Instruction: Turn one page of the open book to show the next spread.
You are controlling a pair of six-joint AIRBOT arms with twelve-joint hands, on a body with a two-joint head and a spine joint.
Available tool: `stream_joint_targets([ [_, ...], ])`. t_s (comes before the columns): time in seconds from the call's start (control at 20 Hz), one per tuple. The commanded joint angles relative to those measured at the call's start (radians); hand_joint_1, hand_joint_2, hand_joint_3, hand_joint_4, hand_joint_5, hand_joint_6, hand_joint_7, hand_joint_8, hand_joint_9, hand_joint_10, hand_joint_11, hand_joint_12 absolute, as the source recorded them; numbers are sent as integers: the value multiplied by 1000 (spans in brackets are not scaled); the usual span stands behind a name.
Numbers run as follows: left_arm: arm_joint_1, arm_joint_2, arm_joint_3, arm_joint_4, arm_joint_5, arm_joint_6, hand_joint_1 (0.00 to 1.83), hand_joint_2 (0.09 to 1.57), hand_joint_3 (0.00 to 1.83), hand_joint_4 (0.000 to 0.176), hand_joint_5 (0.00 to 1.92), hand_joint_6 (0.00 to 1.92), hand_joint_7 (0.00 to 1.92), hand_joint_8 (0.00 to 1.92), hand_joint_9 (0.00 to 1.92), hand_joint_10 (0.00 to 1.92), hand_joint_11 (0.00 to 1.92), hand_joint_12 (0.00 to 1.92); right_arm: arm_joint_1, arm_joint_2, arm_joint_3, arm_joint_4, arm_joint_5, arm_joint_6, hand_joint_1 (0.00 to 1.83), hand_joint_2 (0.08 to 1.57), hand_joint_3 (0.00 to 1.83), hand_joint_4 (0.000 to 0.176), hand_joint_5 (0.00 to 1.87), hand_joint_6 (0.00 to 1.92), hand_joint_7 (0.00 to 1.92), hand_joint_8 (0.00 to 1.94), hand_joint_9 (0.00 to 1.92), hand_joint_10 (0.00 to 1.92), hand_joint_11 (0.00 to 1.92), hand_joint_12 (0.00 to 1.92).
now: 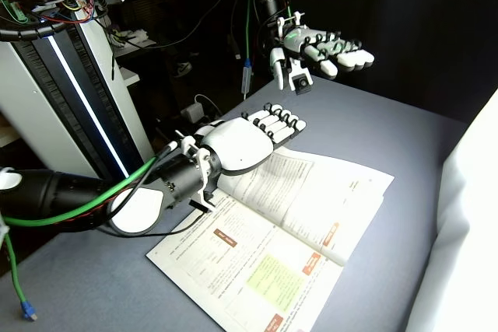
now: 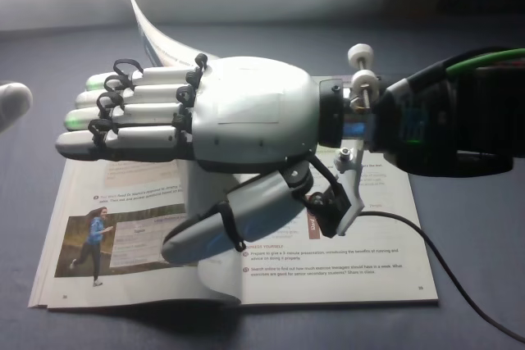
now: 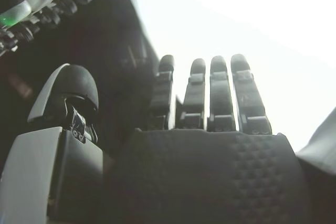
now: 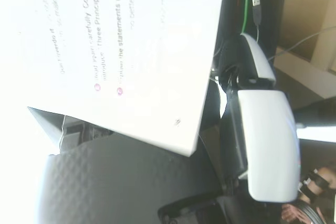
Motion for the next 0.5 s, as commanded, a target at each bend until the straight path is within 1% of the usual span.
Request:
stream_joint_targets([
  [0.0,-4,13,-1,-18,-126,4,0,1314,14,102,91,7,0,0,0,0,0,246,15,11,-15,58,124,-5,0,1203,0,0,0,0,0,0,0,0,0,0],
  [0.05,-4,14,-2,-20,-126,4,0,1305,6,102,86,4,0,0,0,0,0,243,15,34,-32,54,142,-7,0,1217,4,0,0,0,0,0,0,0,0,0],
  [0.1,-4,15,-2,-22,-126,4,0,1302,2,98,85,2,0,0,0,0,0,222,15,66,-57,51,159,-14,0,1224,8,0,0,0,0,0,0,0,0,0],
  [0.15,-4,15,-3,-25,-126,4,0,1301,1,99,90,2,0,0,0,0,0,190,15,94,-81,50,172,-30,0,1199,0,0,0,0,0,0,0,0,11,5],
  [0.2,-4,15,-5,-31,-126,6,0,1289,0,102,94,2,0,0,0,0,0,230,15,131,-120,55,188,-74,0,1205,0,0,0,0,0,0,0,0,14,7],
  [0.25,-3,15,-5,-35,-126,6,0,1281,0,114,96,2,0,0,0,0,0,178,15,146,-135,59,201,-89,0,1211,2,0,0,0,0,0,0,0,2,1],
  [0.3,-1,14,-6,-38,-126,6,0,1281,0,114,96,2,0,0,0,0,0,178,15,156,-142,64,220,-91,0,1211,2,0,0,0,0,0,0,0,2,1],
  [0.35,0,14,-7,-40,-126,6,0,1267,0,69,105,9,0,0,0,0,0,6,15,162,-145,68,237,-91,0,1203,0,0,0,0,0,0,0,0,0,0],
  [0.4,2,13,-7,-43,-126,6,0,1200,0,74,124,7,0,0,0,0,14,15,15,170,-149,76,249,-91,0,1211,2,0,0,0,0,0,0,0,0,0],
  [0.45,4,12,-7,-46,-126,6,0,1226,7,79,142,11,0,0,0,0,52,36,15,179,-153,85,258,-91,0,1195,0,0,0,0,0,0,0,0,0,0],
])
